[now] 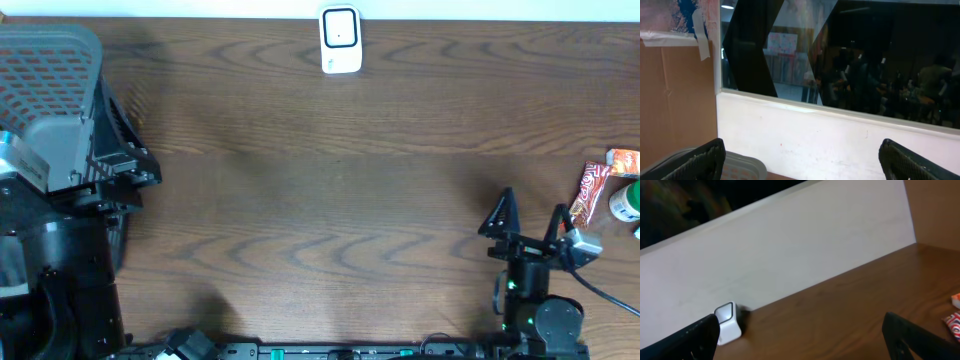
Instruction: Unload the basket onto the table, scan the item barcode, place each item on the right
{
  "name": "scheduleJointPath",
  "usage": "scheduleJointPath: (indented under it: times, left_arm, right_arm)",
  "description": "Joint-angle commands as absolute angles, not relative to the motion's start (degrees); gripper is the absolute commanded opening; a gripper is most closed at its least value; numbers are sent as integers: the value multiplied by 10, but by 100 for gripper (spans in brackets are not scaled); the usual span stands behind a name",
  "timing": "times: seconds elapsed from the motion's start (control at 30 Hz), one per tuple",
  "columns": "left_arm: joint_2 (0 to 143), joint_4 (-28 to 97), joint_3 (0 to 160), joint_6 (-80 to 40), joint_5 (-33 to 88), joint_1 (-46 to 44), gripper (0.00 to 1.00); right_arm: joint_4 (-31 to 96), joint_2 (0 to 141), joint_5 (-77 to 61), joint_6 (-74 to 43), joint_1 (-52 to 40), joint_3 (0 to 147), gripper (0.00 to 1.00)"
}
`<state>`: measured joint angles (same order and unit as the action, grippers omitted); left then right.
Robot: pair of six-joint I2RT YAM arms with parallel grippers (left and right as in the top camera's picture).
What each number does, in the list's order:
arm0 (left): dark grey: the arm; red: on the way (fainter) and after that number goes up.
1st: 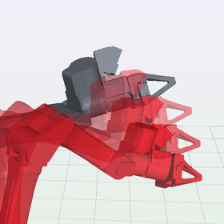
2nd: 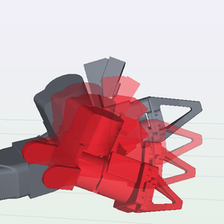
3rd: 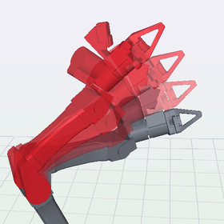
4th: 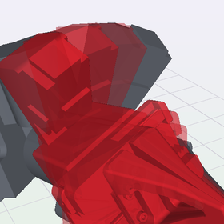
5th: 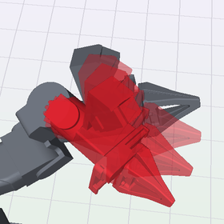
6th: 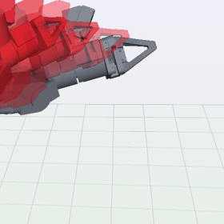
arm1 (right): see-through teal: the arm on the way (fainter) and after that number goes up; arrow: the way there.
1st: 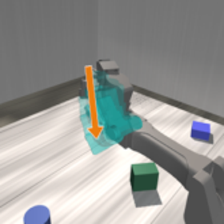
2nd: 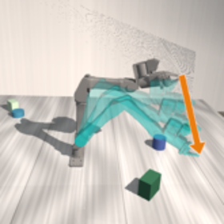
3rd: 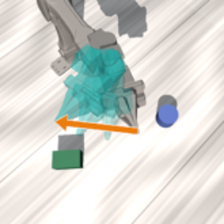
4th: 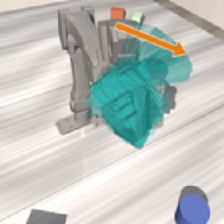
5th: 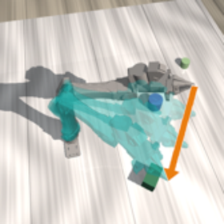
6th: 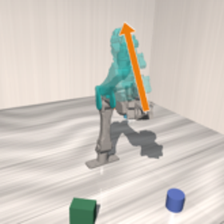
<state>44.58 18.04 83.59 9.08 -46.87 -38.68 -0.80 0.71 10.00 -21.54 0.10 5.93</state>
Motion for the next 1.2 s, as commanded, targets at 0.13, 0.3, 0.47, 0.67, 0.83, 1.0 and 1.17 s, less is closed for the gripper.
scheduleJointPath:
  times: [0.13, 0.3, 0.47, 0.67, 0.83, 1.0, 1.17]
  left_arm:
    - [445, 180, 835, 98, -472, -385, 98]
    - [445, 180, 835, 98, -472, -385, 98]
    - [445, 180, 835, 98, -472, -385, 98]
    - [445, 180, 835, 98, -472, -385, 98]
    - [445, 180, 835, 98, -472, -385, 98]
    - [445, 180, 835, 98, -472, -385, 98]
    - [445, 180, 835, 98, -472, -385, 98]
  right_arm:
    - [-50, 3, 93, -213, -12, 3, 99]
    - [-35, 3, 59, -151, -12, 3, 99]
    - [23, 3, 43, -158, -13, 3, 99]
    - [39, 3, 40, -156, -15, 3, 99]
    - [39, 3, 40, -156, -15, 3, 99]
    - [39, 3, 40, -156, -15, 3, 99]
    - [39, 3, 40, -156, -15, 3, 99]
